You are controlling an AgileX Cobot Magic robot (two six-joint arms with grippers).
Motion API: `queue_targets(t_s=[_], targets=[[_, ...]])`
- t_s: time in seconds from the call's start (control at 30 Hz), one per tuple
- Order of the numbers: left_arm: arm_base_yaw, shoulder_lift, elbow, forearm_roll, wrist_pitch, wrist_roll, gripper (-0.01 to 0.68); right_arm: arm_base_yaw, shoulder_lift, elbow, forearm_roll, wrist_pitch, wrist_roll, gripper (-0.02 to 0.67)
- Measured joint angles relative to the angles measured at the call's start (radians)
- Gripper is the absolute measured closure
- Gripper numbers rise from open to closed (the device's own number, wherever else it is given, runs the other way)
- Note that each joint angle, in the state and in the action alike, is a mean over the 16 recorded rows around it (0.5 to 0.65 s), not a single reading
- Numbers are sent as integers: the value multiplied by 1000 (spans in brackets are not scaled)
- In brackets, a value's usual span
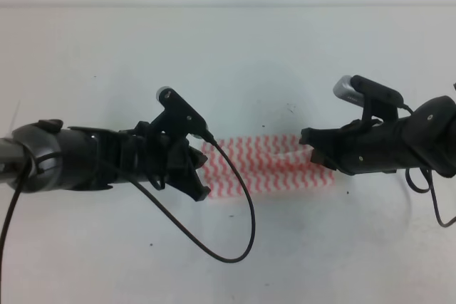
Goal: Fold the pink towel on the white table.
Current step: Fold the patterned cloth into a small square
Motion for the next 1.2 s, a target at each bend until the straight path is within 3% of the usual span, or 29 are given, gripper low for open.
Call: queue_targets(t_s=[1.2], targets=[[1, 3, -32, 1, -63, -1, 673, -11, 41, -43, -1, -17, -1, 651]])
